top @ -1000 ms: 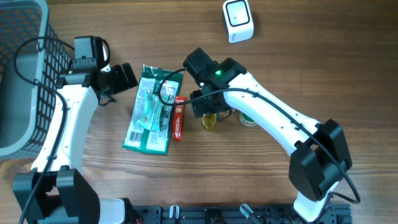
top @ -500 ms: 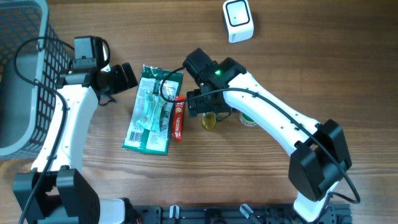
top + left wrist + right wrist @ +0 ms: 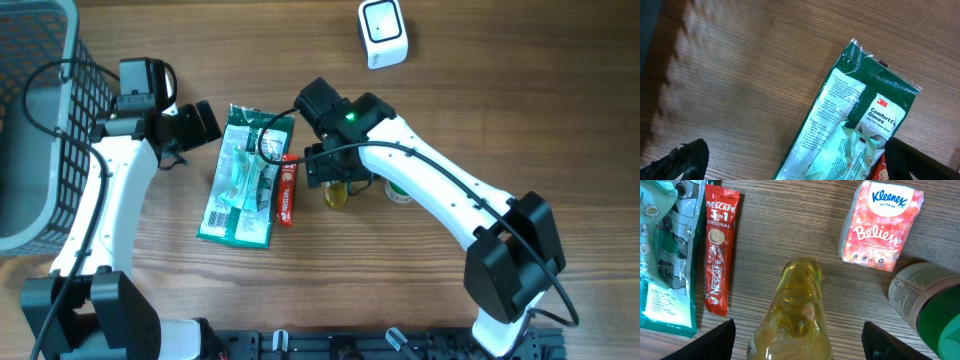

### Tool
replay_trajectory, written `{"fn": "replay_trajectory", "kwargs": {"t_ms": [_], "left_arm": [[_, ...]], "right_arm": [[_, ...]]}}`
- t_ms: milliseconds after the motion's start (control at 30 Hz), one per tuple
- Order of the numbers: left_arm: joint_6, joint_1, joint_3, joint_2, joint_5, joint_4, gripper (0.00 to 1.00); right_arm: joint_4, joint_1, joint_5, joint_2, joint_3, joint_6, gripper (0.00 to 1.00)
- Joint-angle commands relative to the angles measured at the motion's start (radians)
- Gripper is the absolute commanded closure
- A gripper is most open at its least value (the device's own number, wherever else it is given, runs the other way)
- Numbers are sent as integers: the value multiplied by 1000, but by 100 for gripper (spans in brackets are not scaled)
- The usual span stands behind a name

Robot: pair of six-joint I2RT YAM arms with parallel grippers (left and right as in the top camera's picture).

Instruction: Scan the item barcode

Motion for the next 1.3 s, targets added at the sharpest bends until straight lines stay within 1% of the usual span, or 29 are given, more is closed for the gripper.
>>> {"fn": "replay_trajectory", "kwargs": {"t_ms": [0, 300, 433, 467, 600, 633, 733, 800, 933, 1267], "left_arm": [[-5, 3, 7, -4, 8, 0, 0], [-5, 3, 7, -4, 8, 0, 0], [-5, 3, 7, -4, 8, 0, 0], [-5, 3, 7, -4, 8, 0, 0], [-5, 3, 7, -4, 8, 0, 0], [-5, 3, 7, -4, 8, 0, 0], [-5, 3, 7, -4, 8, 0, 0], [-5, 3, 7, -4, 8, 0, 0], [-5, 3, 7, -4, 8, 0, 0], [-5, 3, 7, -4, 8, 0, 0]], "right_arm": [[-6, 6, 10, 21, -14, 9, 19], [-8, 23, 11, 21, -14, 12, 19], [5, 24, 11, 21, -34, 38, 18], [18, 24, 11, 21, -50, 37, 0], [45, 21, 14, 21, -51, 37, 0], [44, 21, 14, 21, -51, 37, 3], [45, 21, 22, 20, -51, 37, 20], [45, 20, 22, 20, -43, 37, 27], [41, 15, 22, 16, -24, 37, 30], [40, 15, 30, 16, -17, 35, 28]]}}
